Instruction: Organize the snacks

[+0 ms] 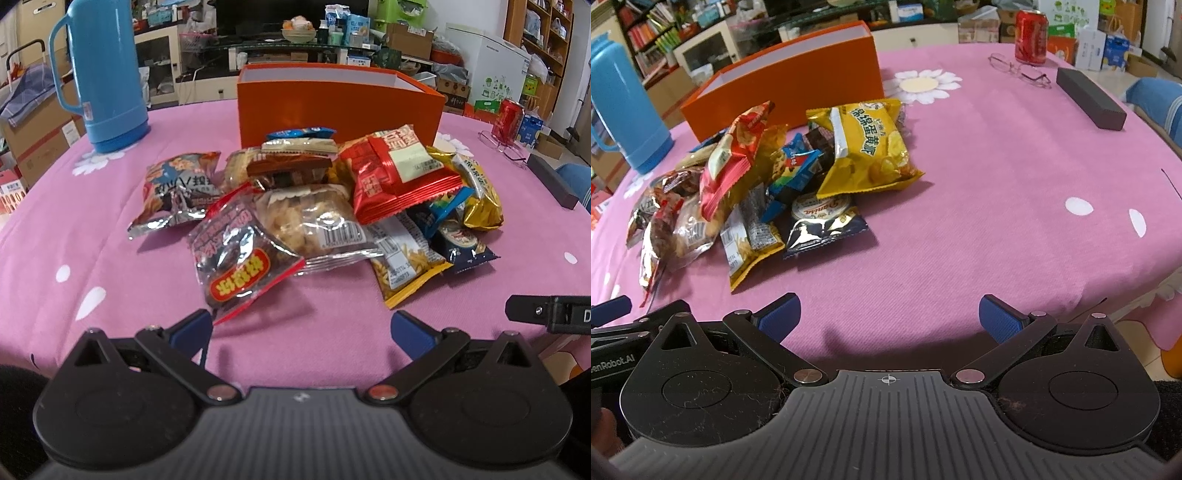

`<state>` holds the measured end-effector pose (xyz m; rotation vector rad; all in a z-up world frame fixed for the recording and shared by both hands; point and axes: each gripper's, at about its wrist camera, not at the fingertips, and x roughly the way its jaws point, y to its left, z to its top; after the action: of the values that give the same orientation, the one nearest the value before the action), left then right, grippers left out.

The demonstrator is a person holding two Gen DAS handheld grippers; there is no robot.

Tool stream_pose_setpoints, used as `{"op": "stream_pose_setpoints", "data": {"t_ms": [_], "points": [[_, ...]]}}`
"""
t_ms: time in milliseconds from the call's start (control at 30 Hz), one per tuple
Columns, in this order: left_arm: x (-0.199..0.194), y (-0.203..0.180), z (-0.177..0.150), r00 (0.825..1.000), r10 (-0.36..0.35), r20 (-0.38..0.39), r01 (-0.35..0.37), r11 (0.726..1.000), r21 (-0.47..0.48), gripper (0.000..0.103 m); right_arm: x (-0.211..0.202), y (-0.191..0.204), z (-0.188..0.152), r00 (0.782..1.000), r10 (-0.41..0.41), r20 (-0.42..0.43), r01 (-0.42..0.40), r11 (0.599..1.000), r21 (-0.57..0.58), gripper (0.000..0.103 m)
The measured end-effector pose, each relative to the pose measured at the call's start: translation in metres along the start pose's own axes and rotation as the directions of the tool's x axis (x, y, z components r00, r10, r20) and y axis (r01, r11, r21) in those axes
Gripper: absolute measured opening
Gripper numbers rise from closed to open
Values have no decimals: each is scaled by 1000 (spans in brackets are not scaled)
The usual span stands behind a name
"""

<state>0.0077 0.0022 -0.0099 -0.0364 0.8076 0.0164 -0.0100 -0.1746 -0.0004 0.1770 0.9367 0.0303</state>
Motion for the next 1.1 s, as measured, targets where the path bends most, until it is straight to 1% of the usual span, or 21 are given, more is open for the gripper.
{"op": "stream_pose_setpoints", "data": {"t_ms": [800,1100], "points": [[3,-2,-1,1000,6,-13,-6,1000,13,102,2,1,0,1000,2,-1,-2,1000,-6,93],[6,-2,-2,1000,4,-22,-4,1000,14,102,7,3,-1,1000,2,-17,-2,1000,-13,93]]}}
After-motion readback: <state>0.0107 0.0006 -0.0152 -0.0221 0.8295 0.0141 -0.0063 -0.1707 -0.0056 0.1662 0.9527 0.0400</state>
